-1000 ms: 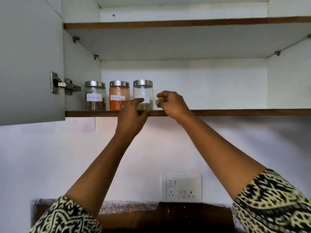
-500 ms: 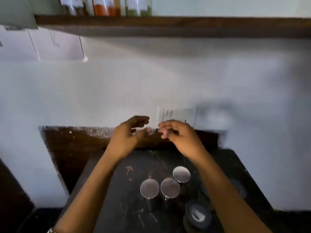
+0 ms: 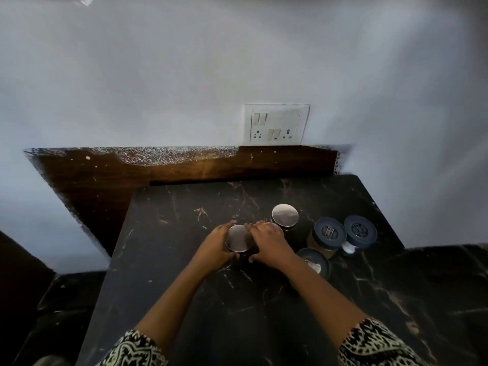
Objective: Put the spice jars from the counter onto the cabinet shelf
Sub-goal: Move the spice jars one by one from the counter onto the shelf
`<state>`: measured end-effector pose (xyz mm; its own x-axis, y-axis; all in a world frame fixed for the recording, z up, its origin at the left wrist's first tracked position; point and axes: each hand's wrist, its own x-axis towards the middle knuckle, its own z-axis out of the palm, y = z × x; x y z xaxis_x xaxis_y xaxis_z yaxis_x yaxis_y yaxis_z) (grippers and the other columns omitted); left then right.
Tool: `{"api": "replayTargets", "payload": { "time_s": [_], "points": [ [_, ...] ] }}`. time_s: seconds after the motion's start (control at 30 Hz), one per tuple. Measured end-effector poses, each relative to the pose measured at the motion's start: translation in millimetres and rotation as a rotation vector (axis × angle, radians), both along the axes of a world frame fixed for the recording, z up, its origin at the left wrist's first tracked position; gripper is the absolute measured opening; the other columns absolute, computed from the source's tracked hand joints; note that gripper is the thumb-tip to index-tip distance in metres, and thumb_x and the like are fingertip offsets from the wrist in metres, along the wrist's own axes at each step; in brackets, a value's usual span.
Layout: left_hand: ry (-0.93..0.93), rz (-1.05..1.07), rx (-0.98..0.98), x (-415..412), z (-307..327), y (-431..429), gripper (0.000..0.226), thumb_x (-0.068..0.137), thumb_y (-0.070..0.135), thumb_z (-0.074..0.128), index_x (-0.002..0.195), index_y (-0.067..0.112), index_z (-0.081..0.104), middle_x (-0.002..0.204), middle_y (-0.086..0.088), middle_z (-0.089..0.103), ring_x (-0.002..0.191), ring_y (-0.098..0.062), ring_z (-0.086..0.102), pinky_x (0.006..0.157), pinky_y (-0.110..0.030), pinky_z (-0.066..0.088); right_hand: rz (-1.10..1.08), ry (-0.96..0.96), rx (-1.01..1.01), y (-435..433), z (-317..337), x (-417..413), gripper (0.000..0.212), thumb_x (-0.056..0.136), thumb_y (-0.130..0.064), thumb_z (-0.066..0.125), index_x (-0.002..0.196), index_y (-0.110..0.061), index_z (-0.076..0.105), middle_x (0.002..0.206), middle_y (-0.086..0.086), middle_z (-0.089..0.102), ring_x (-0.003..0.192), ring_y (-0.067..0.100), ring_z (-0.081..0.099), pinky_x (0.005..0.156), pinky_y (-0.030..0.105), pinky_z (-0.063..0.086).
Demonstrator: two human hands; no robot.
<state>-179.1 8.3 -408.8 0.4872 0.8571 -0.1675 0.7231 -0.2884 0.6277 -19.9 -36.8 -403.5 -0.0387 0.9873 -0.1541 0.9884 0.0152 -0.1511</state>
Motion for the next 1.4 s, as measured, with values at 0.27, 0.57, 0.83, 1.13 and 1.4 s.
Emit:
{"api": "replayTargets", "payload": {
  "time_s": [0.27,0.57,0.83,1.13,1.4],
  "points": [
    [0.098,-0.086,0.009,7.1,-23.6,20.2,0.104,0.071,0.028,0.079,0.151,0.020,0.014,0.151,-0.006,0.033,0.133,-0.023,0.039,0.107,-0.037,0.038,-0.016,-0.079,0.002,14.9,-18.2,-5.1,0.079,0.082,-0.033,0.065,0.147,-0.016,0.023,0.150,0.007,0.036,0.144,0.023,0.022,0.118,0.052,-0.001],
    [-0.027,-0.169,0.132,-12.9,35.8,22.5,0.101,0.063,0.033,0.084,0.147,0.021,0.029,0.141,-0.003,0.048,0.123,-0.017,0.050,0.103,-0.030,0.043,-0.044,0.253,0.113,2.7,39.5,1.2,0.077,0.079,-0.028,0.070,0.145,-0.019,0.031,0.142,0.003,0.045,0.133,0.019,0.038,0.115,0.036,0.016],
    [-0.400,-0.235,0.171,-14.2,170.7,19.7,0.094,0.056,0.036,0.088,0.139,0.023,0.045,0.126,0.013,0.059,0.109,-0.004,0.059,0.103,-0.029,0.044,-0.089,0.794,0.293,-23.7,173.0,26.3,0.075,0.070,-0.022,0.079,0.137,-0.025,0.046,0.134,-0.004,0.055,0.122,0.011,0.052,0.105,0.031,0.040],
    [-0.715,-0.230,0.356,11.3,311.5,0.4,0.085,0.055,0.046,0.084,0.132,0.028,0.054,0.113,0.015,0.066,0.101,-0.001,0.061,0.084,-0.017,0.045,0.007,0.935,0.655,-52.5,300.9,39.8,0.039,0.077,-0.024,0.072,0.111,-0.037,0.061,0.106,-0.017,0.069,0.100,-0.002,0.063,0.084,0.012,0.050],
    [-0.946,-0.302,0.297,39.0,385.0,-18.2,0.045,0.060,0.033,0.083,0.103,0.024,0.069,0.097,0.006,0.074,0.093,-0.010,0.068,0.080,-0.035,0.054,0.085,1.033,0.842,-71.5,360.2,52.0,0.054,0.067,-0.031,0.071,0.120,-0.029,0.061,0.118,-0.008,0.068,0.110,0.010,0.063,0.104,0.036,0.045]
  ]
}}
